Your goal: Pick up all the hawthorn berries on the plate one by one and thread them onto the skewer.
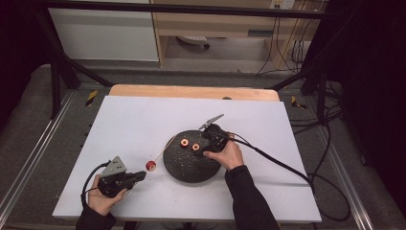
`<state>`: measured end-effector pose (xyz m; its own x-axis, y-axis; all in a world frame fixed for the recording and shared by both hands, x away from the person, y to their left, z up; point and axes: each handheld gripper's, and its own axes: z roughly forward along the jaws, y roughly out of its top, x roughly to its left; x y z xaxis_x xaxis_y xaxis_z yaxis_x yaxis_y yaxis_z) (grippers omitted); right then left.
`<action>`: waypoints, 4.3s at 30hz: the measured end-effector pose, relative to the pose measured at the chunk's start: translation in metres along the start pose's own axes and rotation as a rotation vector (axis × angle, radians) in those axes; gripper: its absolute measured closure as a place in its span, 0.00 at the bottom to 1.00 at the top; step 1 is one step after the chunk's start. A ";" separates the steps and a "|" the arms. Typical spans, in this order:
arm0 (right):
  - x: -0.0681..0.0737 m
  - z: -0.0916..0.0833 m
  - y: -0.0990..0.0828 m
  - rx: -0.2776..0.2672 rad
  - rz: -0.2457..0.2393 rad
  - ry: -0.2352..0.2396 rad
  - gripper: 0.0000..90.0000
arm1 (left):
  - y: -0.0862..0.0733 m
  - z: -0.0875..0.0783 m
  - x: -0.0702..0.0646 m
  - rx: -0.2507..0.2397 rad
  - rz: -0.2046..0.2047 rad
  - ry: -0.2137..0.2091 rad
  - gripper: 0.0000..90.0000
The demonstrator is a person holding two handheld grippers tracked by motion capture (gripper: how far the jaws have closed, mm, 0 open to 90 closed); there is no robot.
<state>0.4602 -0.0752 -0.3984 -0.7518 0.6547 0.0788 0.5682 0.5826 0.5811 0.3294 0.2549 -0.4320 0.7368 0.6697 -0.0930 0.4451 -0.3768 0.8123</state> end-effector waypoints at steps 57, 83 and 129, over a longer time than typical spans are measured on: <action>0.001 0.009 0.028 0.103 0.073 0.040 0.70 | 0.001 0.000 -0.001 0.002 0.000 -0.003 0.98; 0.007 -0.030 -0.019 -0.178 0.208 0.110 0.70 | 0.001 0.001 -0.005 -0.003 0.007 0.002 0.98; 0.027 -0.015 -0.083 -0.755 0.592 0.205 0.70 | 0.007 0.014 -0.021 -0.023 0.000 0.005 0.98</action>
<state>0.3872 -0.1134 -0.4322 -0.4987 0.6038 0.6219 0.5622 -0.3207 0.7622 0.3241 0.2294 -0.4320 0.7346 0.6726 -0.0899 0.4331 -0.3627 0.8251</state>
